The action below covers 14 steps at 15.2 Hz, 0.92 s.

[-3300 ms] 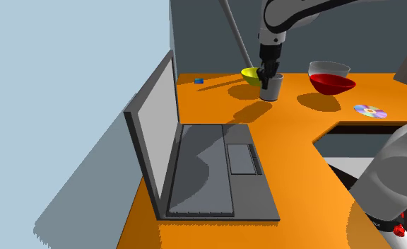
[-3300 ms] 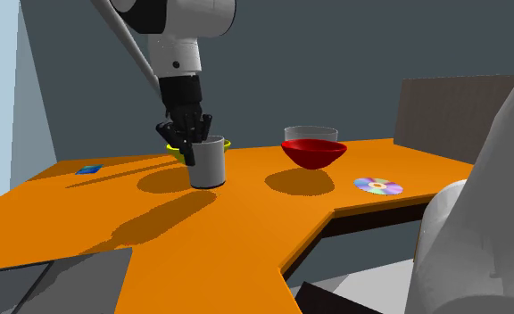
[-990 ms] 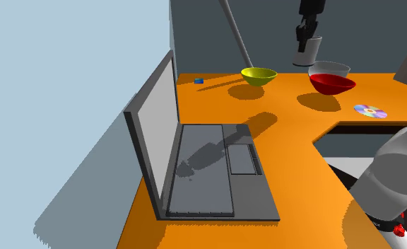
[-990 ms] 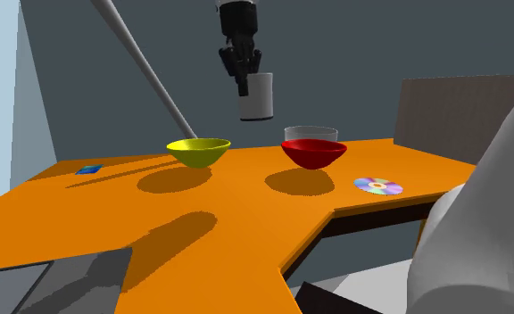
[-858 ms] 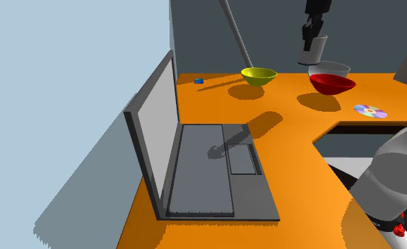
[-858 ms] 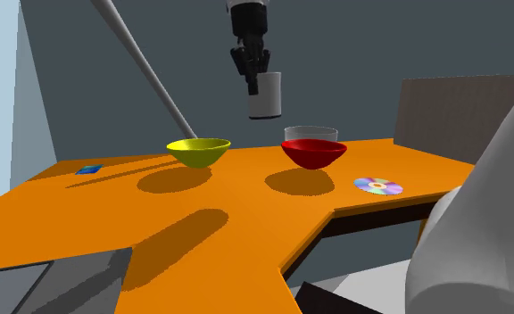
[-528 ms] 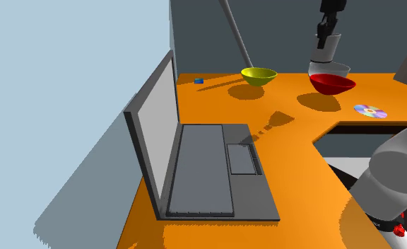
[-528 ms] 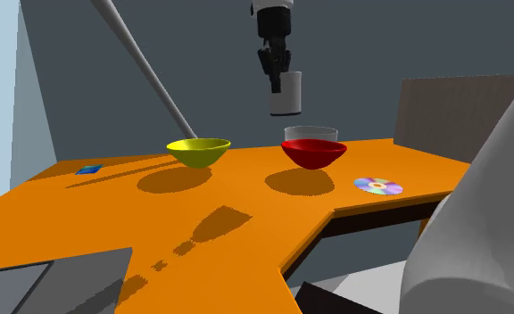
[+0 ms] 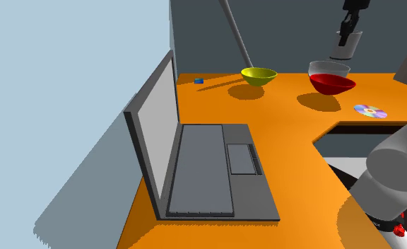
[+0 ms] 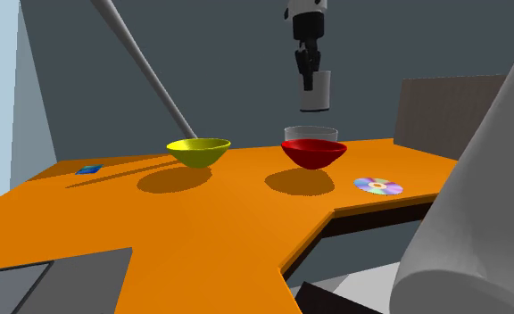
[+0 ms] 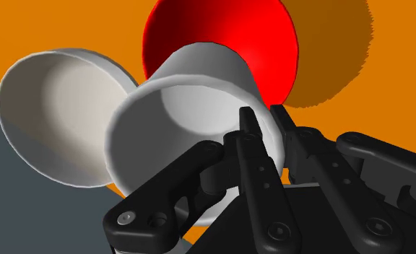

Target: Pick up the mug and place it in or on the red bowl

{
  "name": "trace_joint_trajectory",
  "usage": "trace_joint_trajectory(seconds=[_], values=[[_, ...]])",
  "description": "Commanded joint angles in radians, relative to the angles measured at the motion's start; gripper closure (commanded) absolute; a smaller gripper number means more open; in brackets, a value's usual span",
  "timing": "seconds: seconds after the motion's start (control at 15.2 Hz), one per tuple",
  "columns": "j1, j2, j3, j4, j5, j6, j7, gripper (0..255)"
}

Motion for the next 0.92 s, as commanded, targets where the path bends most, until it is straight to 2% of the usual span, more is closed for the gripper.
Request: trace_joint_trajectory(seconds=[0.0, 0.86], values=[[-0.004, 0.005, -0.009, -0.012, 0.0, 0.018, -0.012, 255], [-0.011, -0.03, -0.013, -0.22, -0.019, 0.193, 0.016, 255]])
